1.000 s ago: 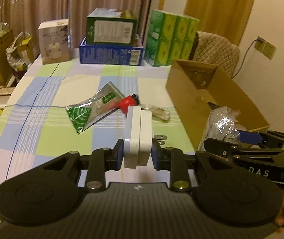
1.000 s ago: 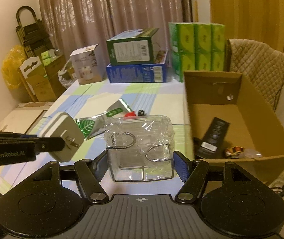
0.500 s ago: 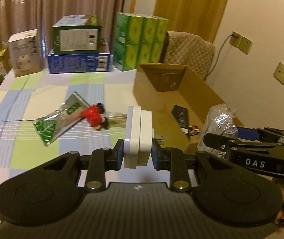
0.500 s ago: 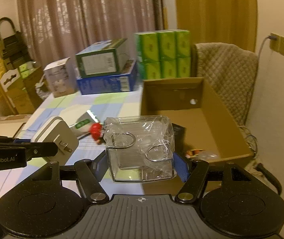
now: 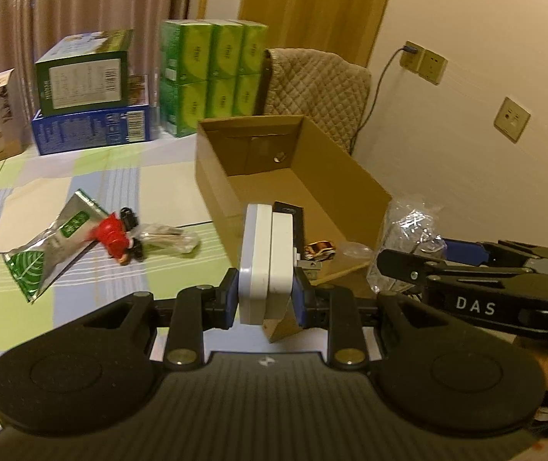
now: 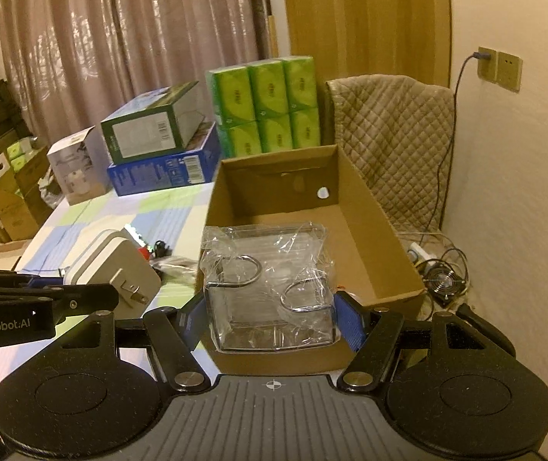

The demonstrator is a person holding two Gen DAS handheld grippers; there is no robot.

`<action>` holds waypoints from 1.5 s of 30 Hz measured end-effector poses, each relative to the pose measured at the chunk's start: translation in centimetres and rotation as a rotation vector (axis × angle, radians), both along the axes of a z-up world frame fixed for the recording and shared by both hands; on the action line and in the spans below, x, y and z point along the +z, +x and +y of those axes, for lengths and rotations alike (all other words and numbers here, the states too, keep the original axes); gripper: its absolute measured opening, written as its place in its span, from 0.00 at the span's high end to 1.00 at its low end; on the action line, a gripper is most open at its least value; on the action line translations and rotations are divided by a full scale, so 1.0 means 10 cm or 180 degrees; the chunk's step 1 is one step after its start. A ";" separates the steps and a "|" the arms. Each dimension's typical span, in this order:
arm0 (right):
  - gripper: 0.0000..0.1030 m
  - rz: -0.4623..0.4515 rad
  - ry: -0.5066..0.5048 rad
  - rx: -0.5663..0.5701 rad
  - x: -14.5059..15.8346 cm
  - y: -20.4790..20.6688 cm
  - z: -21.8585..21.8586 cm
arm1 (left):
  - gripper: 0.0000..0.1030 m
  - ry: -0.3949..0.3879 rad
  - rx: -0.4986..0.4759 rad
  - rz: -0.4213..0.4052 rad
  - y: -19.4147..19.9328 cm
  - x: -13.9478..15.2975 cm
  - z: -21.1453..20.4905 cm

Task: Organize objects
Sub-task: 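Lower the container and adapter into the cardboard box and open both tools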

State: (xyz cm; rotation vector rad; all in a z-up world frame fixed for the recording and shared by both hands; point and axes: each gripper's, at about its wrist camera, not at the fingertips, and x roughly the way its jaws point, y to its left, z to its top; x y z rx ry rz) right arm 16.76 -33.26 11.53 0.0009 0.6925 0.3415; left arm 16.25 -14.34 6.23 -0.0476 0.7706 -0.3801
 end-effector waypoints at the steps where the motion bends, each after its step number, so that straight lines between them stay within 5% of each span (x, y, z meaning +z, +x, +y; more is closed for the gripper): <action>1: 0.37 0.0001 0.0004 -0.0010 0.00 0.00 -0.02 | 0.77 0.0007 -0.0016 -0.0002 0.01 0.00 -0.04; 18: 0.37 -0.0005 0.0073 -0.0273 0.09 0.49 -0.50 | 0.77 0.0048 -0.0257 -0.0024 0.44 0.03 -0.56; 45: 0.37 0.0212 0.0177 -0.0333 -0.12 1.18 -0.60 | 0.77 0.0166 -0.0532 0.0245 1.02 -0.44 -0.94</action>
